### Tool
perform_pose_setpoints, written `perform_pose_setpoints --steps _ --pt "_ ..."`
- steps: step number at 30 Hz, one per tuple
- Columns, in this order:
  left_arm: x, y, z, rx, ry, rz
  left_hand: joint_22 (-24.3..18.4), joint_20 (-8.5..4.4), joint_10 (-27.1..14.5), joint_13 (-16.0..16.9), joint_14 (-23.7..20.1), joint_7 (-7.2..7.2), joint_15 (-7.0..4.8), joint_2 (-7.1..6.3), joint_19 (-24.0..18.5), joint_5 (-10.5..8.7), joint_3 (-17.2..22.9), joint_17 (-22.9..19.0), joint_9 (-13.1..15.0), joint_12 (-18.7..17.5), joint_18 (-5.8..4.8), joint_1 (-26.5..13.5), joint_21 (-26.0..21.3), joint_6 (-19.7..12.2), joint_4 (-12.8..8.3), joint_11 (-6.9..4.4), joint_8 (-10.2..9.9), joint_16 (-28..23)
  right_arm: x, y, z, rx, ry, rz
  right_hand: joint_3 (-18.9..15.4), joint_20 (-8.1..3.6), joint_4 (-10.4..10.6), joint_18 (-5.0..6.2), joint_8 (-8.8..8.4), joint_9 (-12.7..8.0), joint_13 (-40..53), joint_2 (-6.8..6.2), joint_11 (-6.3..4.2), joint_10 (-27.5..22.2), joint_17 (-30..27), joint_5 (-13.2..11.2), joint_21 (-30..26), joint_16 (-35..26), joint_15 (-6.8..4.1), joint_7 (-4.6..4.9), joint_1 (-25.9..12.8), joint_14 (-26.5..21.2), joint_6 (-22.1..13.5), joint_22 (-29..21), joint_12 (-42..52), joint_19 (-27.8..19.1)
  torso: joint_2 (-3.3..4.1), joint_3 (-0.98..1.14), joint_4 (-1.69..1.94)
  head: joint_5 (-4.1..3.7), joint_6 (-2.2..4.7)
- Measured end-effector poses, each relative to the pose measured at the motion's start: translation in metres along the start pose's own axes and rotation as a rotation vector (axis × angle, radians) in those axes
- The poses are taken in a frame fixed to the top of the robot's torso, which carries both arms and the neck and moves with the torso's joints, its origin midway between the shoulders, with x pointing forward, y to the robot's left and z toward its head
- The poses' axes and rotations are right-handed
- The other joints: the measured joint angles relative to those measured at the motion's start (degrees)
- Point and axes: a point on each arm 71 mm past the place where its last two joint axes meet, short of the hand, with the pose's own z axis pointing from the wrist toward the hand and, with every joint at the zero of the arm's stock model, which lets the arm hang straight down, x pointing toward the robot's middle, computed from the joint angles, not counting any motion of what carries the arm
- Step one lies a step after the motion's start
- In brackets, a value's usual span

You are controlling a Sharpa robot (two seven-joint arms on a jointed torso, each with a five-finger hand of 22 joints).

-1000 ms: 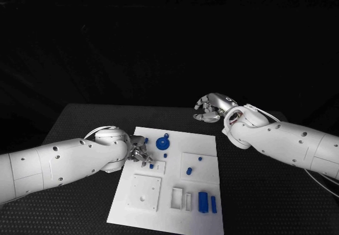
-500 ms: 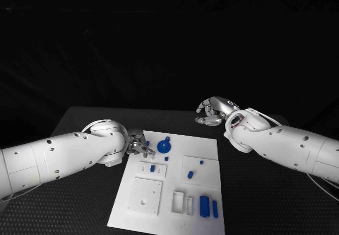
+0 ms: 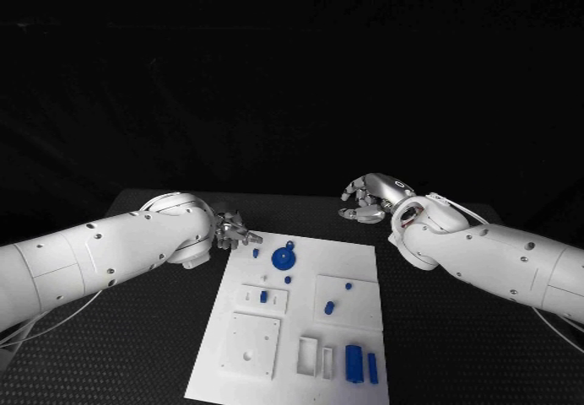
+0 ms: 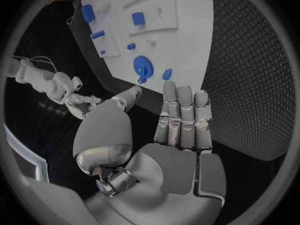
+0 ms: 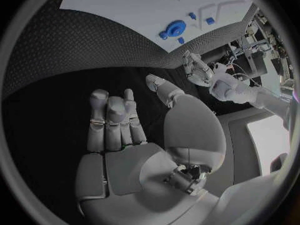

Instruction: Assemble the parts on the task board

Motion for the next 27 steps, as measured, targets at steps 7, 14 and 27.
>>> perform_pose_setpoints --steps 7,14,27 --pt "-0.006 -0.007 0.016 -0.013 -0.02 0.019 -0.03 0.0 0.3 -0.68 0.26 0.02 0.26 0.0 0.0 0.0 -0.5 -0.28 -0.42 -0.29 0.0 0.0 -0.04 -0.02 0.83 0.3 0.0 -0.03 0.001 0.003 0.001 -0.004 0.002 0.005 0.0 0.0 0.0 0.0 0.0 0.0 -0.05 0.0 0.0 0.0 0.0 0.0 0.0 0.0 0.0 -0.01 0.0 0.0 0.0 -0.01 0.0 0.0 0.1 0.0 -0.03 0.02 -0.07" --pt "-0.007 -0.007 0.029 -0.031 0.013 0.063 0.02 0.0 0.57 -1.03 0.26 0.06 0.26 -0.22 0.0 0.0 -0.52 -0.45 -0.83 -0.56 0.0 0.74 -0.21 -0.06 1.16 0.27 0.0 -0.02 0.002 0.006 0.002 -0.009 0.004 0.008 0.16 0.0 0.16 0.0 0.0 0.0 -0.05 0.0 0.0 0.0 0.0 0.0 0.0 0.0 0.0 -0.09 0.0 0.0 -0.05 -0.01 0.0 0.0 0.23 -0.11 -0.18 -0.09 -0.18" --pt "-0.003 0.001 0.041 -0.05 0.056 0.083 0.14 0.0 0.55 -1.17 0.26 0.23 0.26 0.24 0.01 0.0 -0.7 -0.5 -0.99 -0.56 0.01 1.31 -0.26 -0.23 1.35 0.3 0.0 -0.02 0.003 0.007 0.002 -0.011 0.004 0.01 0.16 0.0 0.16 0.0 0.0 0.0 -0.05 0.0 0.0 0.0 0.0 0.0 0.0 0.0 0.0 0.06 0.0 0.0 0.18 0.04 0.23 0.0 0.35 -0.16 -0.26 -0.3 -0.41"
